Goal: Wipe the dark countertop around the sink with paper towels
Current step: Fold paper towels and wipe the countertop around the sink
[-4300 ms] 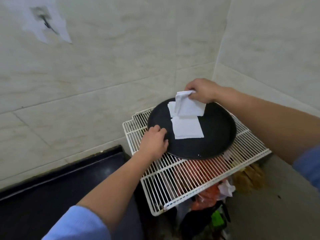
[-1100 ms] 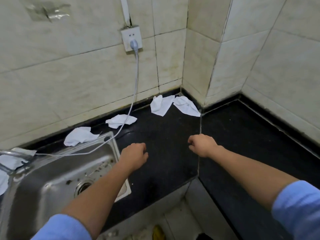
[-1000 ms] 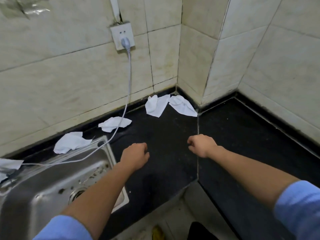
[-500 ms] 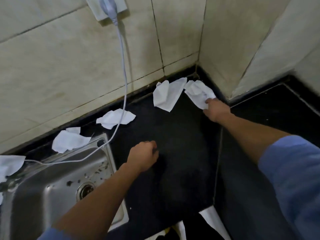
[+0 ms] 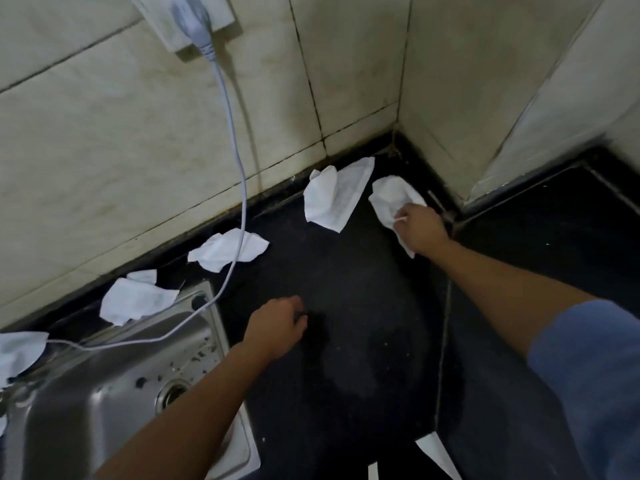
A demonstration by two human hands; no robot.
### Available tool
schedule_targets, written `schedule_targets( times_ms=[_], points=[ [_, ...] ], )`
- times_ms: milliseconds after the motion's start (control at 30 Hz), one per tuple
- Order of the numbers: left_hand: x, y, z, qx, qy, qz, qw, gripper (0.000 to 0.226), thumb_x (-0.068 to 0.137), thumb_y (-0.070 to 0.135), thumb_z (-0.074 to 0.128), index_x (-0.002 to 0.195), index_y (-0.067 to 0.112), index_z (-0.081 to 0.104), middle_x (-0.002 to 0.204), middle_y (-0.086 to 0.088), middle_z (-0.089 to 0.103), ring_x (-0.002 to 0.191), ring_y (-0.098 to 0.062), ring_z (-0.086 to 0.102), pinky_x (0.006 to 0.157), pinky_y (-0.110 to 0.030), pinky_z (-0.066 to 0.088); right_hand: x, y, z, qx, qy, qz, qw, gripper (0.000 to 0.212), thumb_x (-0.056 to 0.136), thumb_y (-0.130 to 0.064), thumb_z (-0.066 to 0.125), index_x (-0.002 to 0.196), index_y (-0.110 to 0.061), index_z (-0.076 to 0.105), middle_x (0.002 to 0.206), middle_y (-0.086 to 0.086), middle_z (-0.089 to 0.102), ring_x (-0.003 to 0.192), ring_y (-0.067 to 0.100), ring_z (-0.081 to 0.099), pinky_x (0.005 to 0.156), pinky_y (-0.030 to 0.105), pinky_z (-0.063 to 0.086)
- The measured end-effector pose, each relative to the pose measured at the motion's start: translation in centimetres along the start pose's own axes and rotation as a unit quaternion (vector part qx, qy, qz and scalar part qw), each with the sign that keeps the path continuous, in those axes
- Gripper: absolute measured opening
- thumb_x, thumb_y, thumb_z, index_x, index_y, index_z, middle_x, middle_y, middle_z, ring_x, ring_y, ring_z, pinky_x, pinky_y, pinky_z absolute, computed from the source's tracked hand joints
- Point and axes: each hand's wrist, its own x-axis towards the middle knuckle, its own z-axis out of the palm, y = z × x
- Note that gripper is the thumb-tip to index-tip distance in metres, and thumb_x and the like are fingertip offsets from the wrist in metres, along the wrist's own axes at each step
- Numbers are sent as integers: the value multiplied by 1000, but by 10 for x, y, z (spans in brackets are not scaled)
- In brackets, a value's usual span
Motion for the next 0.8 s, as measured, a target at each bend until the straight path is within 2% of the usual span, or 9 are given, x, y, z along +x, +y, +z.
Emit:
schedule_targets(
  times_ms=[133,333,433,533,600,667,733,800],
  points=[
    [8,-5,-3,-10,-9,10,1000,18,88,33,54,99,20,60,92,-1,67,90,-23,62,74,-35,50,-75,-20,6,12,-38,-25,999,22,88,-16,57,105,-8,68,109,15,68,103,32,61,86,34,46],
    [5,-19,16,-25,-36,7,999,14,88,32,55,96,21,60,93,0,67,87,-21,63,73,-33,50,-187,-2,57,-29,-164,-27,986,22,90,-26,54,108,-20,64,117,2,64,104,23,62,87,30,46],
    [0,-22,33,-22,-55,2,998,16,89,33,55,98,21,62,94,0,67,90,-21,62,73,-31,47,-223,12,73,-61,-225,-22,972,23,94,-28,48,111,-22,62,119,-3,60,105,17,60,86,27,44],
    [-4,-17,48,-35,-76,3,996,19,89,33,55,101,21,62,95,1,67,90,-19,62,74,-31,48,-231,18,72,-72,-248,-32,966,29,90,-36,52,117,-29,61,123,-8,57,108,15,59,89,27,45],
    [-3,-12,55,-46,-83,0,995,22,88,33,56,106,21,61,98,-1,67,90,-19,62,74,-31,49,-221,17,64,-85,-232,-39,968,34,87,-43,56,119,-32,60,119,-9,59,104,15,61,88,28,46],
    [0,-6,61,-59,-79,-4,995,24,87,35,58,105,19,61,97,-1,67,89,-19,62,72,-31,49,-203,12,54,-80,-156,-47,983,33,87,-43,59,117,-29,62,111,-7,60,95,17,63,80,29,48],
    [4,1,65,-73,-77,-3,994,25,86,40,60,99,19,60,93,1,66,85,-18,61,67,-30,46,-181,6,48,-63,-95,-40,993,33,88,-38,61,118,-25,60,111,-6,56,91,17,62,75,29,48],
    [8,11,70,-87,-84,-3,993,21,86,40,58,91,19,58,89,2,65,78,-16,59,62,-29,43,-162,2,49,-74,-116,-13,990,43,85,-40,63,125,-24,54,116,-5,51,94,18,61,77,31,49]
  ],
)
